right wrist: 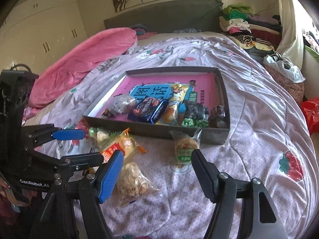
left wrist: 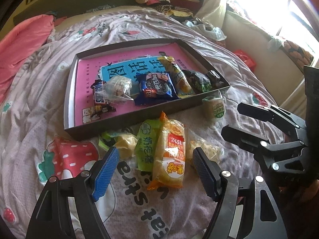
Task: Organize snacks
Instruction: 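Withdraw both tools from the box toward the remaining snack pile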
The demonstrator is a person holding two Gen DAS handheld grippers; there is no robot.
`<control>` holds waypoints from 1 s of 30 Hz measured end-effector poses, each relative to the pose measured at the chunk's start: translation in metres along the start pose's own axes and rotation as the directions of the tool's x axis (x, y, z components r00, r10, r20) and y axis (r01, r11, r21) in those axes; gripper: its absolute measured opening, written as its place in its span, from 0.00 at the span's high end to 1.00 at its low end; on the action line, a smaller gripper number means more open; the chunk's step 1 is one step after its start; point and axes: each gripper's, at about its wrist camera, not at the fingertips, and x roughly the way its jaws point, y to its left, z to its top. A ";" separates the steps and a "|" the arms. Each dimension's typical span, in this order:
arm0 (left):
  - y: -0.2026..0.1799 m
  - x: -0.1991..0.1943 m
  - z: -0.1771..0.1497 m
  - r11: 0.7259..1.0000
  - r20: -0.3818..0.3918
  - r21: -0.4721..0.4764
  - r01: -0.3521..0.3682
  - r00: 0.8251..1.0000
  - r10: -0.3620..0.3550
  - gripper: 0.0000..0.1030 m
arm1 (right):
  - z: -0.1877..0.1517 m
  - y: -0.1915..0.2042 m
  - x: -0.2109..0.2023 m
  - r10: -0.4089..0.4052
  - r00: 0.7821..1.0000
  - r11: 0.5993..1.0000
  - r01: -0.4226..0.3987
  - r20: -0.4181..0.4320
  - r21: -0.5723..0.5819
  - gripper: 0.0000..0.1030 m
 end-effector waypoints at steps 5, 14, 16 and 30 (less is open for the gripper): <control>0.001 -0.001 -0.003 1.000 -0.001 -0.002 -0.005 1.000 0.005 0.25 | -0.002 0.006 0.005 0.010 1.000 1.000 -0.010 -0.024 -0.021 0.32; 0.001 0.004 -0.005 1.000 -0.024 0.005 -0.010 1.000 0.010 0.25 | -0.010 0.014 0.017 0.015 0.997 0.997 -0.021 -0.082 -0.073 0.32; 0.001 0.004 -0.006 1.000 -0.026 0.008 -0.008 1.000 0.008 0.25 | -0.012 0.017 0.020 0.018 0.995 0.996 -0.027 -0.096 -0.089 0.32; -0.008 0.017 -0.005 0.999 -0.067 0.038 -0.007 0.998 0.009 0.25 | -0.028 0.032 0.042 0.014 0.985 0.983 -0.045 -0.173 -0.175 0.32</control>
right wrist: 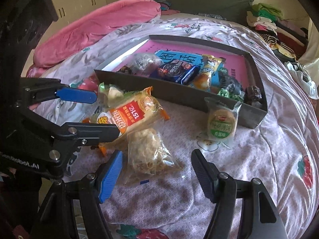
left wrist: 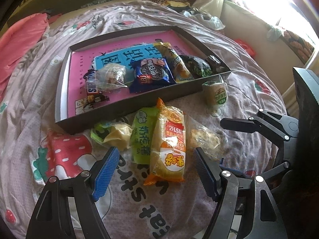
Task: Organize snacks
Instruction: 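Withdraw both tools from the box toward the remaining snack pile, then lower the left tool onto the orange rice-cracker pack while the right tool approaches the clear puffed-snack bag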
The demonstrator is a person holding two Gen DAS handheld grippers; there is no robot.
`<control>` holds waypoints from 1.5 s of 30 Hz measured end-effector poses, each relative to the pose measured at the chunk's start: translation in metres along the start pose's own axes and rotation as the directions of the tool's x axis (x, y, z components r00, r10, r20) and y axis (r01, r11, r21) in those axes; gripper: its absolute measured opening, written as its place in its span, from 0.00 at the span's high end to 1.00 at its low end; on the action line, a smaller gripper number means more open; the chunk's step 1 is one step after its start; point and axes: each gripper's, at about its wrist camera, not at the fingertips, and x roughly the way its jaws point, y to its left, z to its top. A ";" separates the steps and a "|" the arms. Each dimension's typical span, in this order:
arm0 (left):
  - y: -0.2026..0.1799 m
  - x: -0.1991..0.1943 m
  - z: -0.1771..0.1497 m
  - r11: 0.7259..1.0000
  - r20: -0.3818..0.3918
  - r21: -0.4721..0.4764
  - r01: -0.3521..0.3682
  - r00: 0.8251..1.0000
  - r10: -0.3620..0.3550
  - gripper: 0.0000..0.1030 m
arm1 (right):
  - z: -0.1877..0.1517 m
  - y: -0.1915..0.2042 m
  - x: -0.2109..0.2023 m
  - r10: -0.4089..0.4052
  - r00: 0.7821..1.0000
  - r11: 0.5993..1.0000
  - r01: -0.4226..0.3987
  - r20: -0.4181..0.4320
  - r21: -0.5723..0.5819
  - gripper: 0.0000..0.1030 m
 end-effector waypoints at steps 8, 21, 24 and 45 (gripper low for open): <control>-0.003 0.006 -0.002 1.000 -0.010 0.007 -0.005 1.000 0.005 0.25 | -0.002 0.006 0.011 -0.032 0.999 0.999 0.032 -0.005 -0.043 0.32; -0.003 0.009 0.000 1.000 -0.013 0.004 -0.008 1.000 0.008 0.25 | -0.001 -0.003 0.018 -0.031 1.000 0.999 0.031 0.006 -0.037 0.41; -0.003 0.009 0.000 1.000 -0.016 0.004 -0.010 1.000 0.010 0.25 | -0.001 -0.009 0.016 -0.021 1.000 1.000 0.021 0.009 -0.012 0.43; -0.014 0.026 0.009 1.000 -0.042 0.013 -0.024 0.999 0.024 0.41 | 0.000 -0.043 0.009 -0.042 0.999 0.989 0.038 0.025 0.144 0.46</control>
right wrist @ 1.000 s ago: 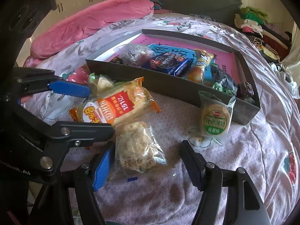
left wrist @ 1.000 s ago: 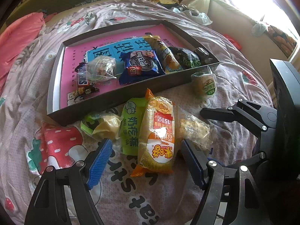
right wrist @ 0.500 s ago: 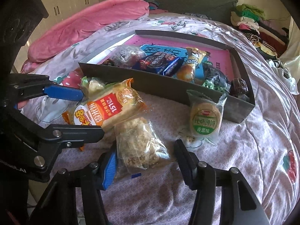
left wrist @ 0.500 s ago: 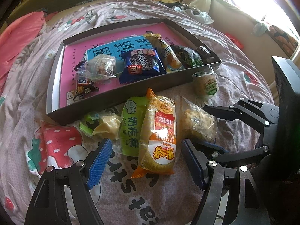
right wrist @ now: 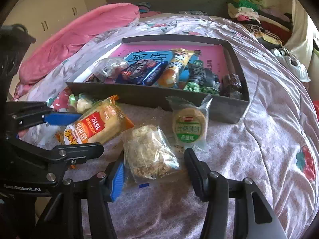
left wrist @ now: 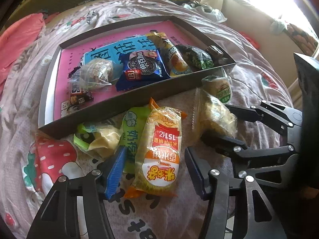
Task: Organize snacks
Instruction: 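Lower the left tool onto the orange rice-cracker pack while the right tool approaches the clear puffed-snack bag, then close the left tool on the rice-cracker pack while the right tool grasps the puffed-snack bag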
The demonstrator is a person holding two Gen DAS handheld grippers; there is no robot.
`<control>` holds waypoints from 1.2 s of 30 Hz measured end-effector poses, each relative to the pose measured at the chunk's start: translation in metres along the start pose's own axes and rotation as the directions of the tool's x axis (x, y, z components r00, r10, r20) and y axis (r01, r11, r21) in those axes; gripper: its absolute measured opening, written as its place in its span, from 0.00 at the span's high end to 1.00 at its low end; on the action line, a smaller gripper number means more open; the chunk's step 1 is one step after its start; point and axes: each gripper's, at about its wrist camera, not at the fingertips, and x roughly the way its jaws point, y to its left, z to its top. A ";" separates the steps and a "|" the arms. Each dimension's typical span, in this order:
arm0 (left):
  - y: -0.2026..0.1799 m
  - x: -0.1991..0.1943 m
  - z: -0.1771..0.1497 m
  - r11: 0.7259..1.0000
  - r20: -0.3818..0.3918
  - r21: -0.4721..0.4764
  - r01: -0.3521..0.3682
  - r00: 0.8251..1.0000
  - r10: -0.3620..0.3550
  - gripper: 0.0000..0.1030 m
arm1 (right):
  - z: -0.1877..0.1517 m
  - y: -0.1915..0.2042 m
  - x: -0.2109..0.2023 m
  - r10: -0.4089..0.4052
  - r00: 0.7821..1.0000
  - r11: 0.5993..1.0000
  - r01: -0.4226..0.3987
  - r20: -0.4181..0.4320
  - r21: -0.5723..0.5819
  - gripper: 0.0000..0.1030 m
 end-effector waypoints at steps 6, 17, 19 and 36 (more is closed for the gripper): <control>0.004 0.007 0.001 1.000 -0.009 -0.008 -0.006 1.000 0.006 0.52 | 0.000 -0.006 -0.003 0.012 1.000 0.999 -0.012 0.007 0.031 0.46; 0.013 -0.003 -0.002 0.995 0.037 -0.077 0.065 0.997 -0.063 0.67 | 0.001 -0.012 -0.008 0.055 0.998 0.996 -0.057 0.022 0.073 0.46; 0.014 -0.008 -0.003 0.992 0.045 -0.090 0.086 0.996 -0.082 0.67 | 0.001 -0.012 -0.009 0.060 0.998 0.995 -0.062 0.027 0.079 0.46; 0.027 -0.039 -0.001 0.988 0.107 -0.125 0.093 0.991 -0.080 0.67 | 0.008 0.003 -0.037 0.085 0.985 0.996 -0.087 0.148 0.007 0.46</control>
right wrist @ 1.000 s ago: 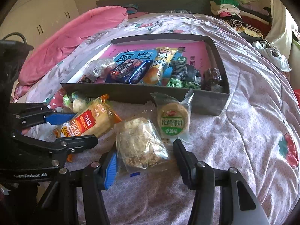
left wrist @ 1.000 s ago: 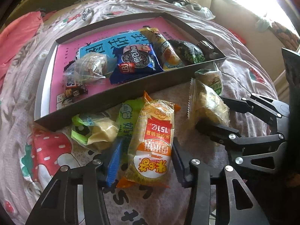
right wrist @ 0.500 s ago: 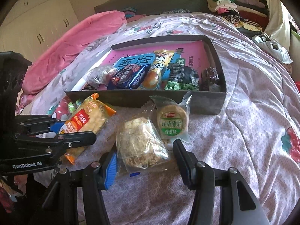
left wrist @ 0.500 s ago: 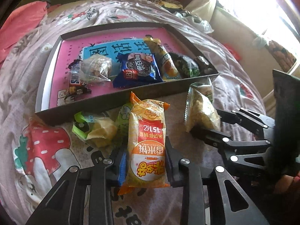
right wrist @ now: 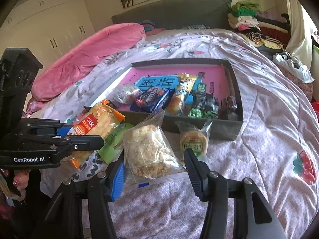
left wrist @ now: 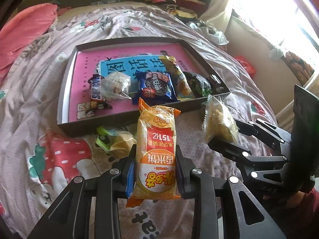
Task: Organize snacks
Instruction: 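Close the left tool on the rice-cracker pack while the right tool grasps the puffed-snack bag, then lift and carry the rice-cracker pack and puffed-snack bag over the box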
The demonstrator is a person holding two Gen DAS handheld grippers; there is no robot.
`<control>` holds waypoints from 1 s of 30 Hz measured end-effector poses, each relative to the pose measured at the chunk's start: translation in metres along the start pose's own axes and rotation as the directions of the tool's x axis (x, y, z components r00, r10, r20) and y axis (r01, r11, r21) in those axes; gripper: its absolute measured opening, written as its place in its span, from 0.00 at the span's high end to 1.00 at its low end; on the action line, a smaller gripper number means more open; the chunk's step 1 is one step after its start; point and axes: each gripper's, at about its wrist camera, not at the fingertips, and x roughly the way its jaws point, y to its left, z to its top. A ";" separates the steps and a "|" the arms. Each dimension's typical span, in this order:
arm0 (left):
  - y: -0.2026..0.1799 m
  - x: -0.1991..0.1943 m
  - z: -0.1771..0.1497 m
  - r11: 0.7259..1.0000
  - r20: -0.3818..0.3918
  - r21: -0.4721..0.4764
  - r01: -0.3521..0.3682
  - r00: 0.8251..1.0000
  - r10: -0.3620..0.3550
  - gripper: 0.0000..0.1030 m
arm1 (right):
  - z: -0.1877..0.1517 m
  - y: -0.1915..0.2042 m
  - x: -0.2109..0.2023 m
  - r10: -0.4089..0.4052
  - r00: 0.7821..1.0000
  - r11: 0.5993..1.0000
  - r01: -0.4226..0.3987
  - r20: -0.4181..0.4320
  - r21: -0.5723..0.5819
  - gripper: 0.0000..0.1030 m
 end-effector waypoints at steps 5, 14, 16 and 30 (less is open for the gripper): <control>0.004 -0.007 0.002 1.000 0.017 -0.009 -0.005 1.000 0.005 0.67 | 0.002 0.001 -0.006 0.011 0.999 1.000 -0.011 0.031 -0.002 0.46; 0.007 -0.013 0.005 1.000 0.031 -0.017 -0.012 0.999 0.012 0.67 | 0.004 0.000 -0.012 0.014 0.998 1.000 -0.014 0.055 0.000 0.46; 0.008 -0.015 0.005 1.000 0.034 -0.021 -0.012 0.999 0.013 0.67 | 0.004 0.000 -0.014 0.013 0.998 1.000 -0.013 0.062 0.002 0.46; 0.021 -0.031 0.010 0.997 0.092 -0.074 -0.028 0.995 0.034 0.67 | 0.008 -0.009 -0.026 -0.011 0.993 0.999 0.007 0.121 0.031 0.46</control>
